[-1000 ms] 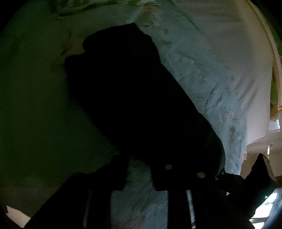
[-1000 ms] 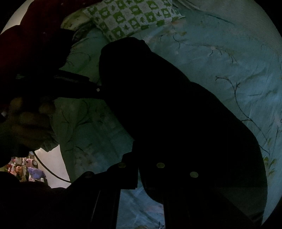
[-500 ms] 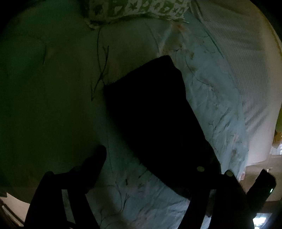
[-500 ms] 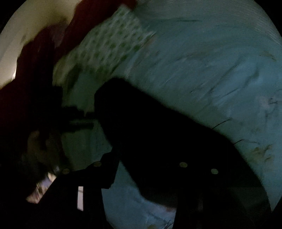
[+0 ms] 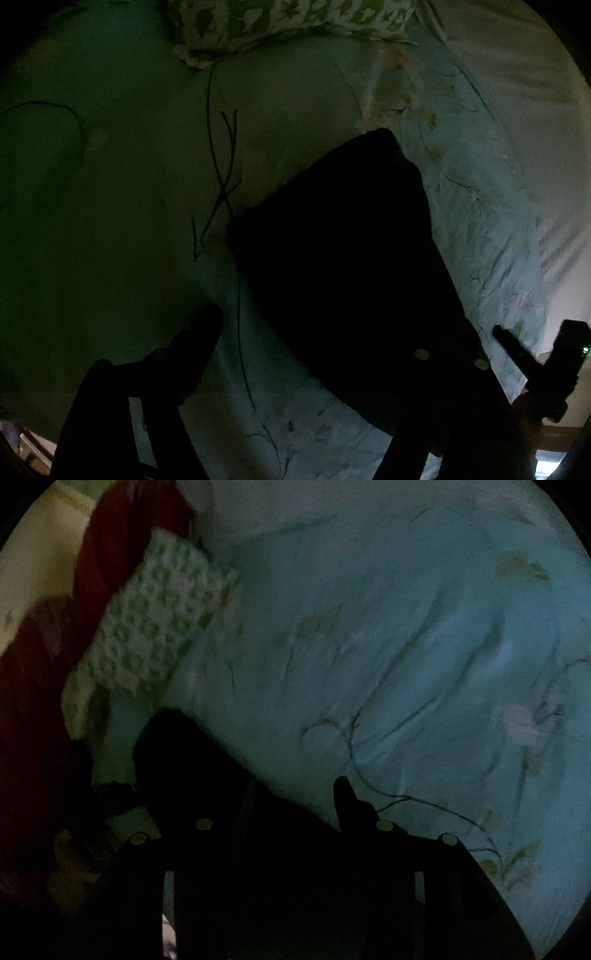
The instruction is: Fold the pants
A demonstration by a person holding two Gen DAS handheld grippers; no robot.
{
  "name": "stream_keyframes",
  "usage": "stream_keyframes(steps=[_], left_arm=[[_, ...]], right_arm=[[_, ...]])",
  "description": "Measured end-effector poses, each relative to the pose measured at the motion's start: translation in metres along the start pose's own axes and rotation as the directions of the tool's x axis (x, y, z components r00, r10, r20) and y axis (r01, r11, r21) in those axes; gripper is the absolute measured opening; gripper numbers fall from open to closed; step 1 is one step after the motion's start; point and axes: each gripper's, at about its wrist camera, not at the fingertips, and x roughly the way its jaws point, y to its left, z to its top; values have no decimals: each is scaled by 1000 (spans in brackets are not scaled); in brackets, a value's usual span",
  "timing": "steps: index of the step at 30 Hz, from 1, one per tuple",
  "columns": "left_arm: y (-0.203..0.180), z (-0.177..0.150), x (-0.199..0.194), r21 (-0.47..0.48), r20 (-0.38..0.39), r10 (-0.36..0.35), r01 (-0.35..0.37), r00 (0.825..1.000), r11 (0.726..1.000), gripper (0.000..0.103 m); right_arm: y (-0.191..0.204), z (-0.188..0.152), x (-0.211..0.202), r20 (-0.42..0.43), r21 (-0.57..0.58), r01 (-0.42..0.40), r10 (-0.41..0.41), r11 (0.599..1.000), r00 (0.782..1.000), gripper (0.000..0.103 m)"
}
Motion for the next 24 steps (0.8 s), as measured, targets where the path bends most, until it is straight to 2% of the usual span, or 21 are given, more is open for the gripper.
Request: stream_keyframes(steps=[5, 7, 8, 9, 11, 12, 14, 16, 18, 19, 20, 21, 22, 24], left_arm=[[2, 6, 9, 40, 19, -11, 10, 1000, 999, 70], [0, 8, 13, 57, 29, -9, 8, 1000, 998, 67], [-2, 8, 14, 74, 37, -7, 4, 999, 997, 61], [-5, 8, 14, 96, 44, -7, 3, 999, 995, 56], [-9, 8, 15, 136, 51, -9, 2, 999, 991, 36], [-16, 10, 16, 156, 54, -29, 20, 998, 988, 27], [-19, 10, 7, 175, 73, -71, 57, 995, 983, 18], [-21, 8, -18, 215, 127, -144, 114, 981, 970, 16], [-22, 3, -49, 258, 187, -213, 161, 959, 953, 16], [-23, 1, -61, 277, 214, -239, 176, 947, 945, 16], [-23, -1, -73, 301, 236, -270, 193, 934, 934, 16], [-23, -1, -80, 312, 247, -278, 195, 928, 930, 16], [-23, -1, -81, 317, 250, -277, 192, 928, 929, 16], [-24, 3, -75, 327, 248, -253, 165, 935, 930, 16]], right_arm=[[0, -6, 39, -177, -76, 45, -57, 996, 983, 45], [-2, -5, 50, -206, -75, 40, -55, 996, 977, 45], [2, -3, 54, -204, -84, 36, -52, 996, 978, 44], [6, -1, 56, -207, -97, 33, -53, 995, 977, 39], [17, -1, 61, -222, -139, 36, -66, 990, 973, 29], [24, -3, 62, -220, -179, 57, -96, 982, 971, 26], [35, -7, 56, -205, -233, 74, -124, 970, 971, 20], [45, -9, 39, -153, -256, 83, -125, 963, 980, 19], [54, -12, 12, -59, -255, 76, -94, 964, 994, 18], [60, -14, -8, 16, -259, 81, -80, 962, 997, 18], [65, -18, -21, 79, -272, 107, -88, 956, 993, 18], [72, -22, -32, 147, -288, 147, -108, 946, 983, 18], [77, -26, -40, 209, -296, 186, -126, 937, 970, 17], [84, -30, -35, 254, -301, 238, -162, 924, 953, 17]])
